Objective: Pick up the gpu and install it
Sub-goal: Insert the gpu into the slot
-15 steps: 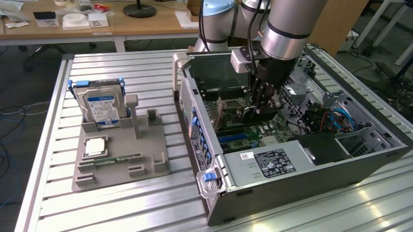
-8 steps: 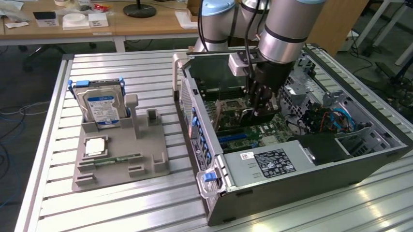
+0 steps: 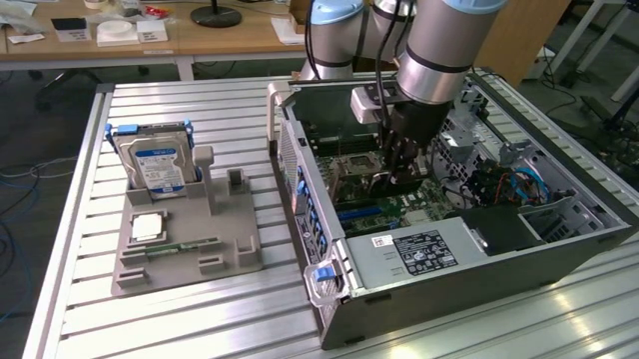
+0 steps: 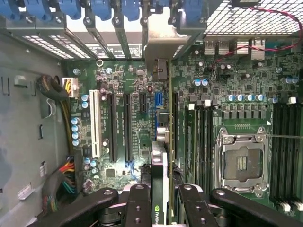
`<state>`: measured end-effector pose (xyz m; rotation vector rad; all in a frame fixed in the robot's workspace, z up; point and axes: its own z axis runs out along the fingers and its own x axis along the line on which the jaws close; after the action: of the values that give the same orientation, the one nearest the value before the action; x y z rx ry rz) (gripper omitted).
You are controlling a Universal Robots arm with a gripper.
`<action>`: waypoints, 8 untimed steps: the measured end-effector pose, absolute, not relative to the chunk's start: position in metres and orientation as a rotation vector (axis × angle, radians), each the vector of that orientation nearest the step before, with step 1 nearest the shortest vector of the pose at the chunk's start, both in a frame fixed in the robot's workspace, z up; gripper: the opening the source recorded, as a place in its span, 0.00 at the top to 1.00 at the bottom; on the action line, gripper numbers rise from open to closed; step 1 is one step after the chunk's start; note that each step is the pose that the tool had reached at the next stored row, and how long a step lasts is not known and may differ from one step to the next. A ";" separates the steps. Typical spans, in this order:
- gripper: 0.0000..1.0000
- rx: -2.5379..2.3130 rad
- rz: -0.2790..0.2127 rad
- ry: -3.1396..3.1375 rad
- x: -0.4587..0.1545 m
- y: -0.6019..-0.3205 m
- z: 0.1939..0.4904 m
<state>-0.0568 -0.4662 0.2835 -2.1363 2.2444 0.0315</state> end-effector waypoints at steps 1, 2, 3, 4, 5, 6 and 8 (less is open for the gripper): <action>0.73 -2.136 0.032 2.244 -0.058 -0.466 0.283; 0.73 -2.136 0.032 2.244 -0.059 -0.466 0.282; 0.73 -2.136 0.032 2.244 -0.060 -0.466 0.281; 0.73 -2.136 0.031 2.245 -0.060 -0.466 0.281; 0.73 -2.136 0.031 2.245 -0.060 -0.466 0.281; 0.73 -2.136 0.031 2.244 -0.060 -0.466 0.281; 0.73 -2.136 0.031 2.244 -0.060 -0.466 0.281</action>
<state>-0.0603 -0.4662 0.2808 -2.1364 2.2444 0.0315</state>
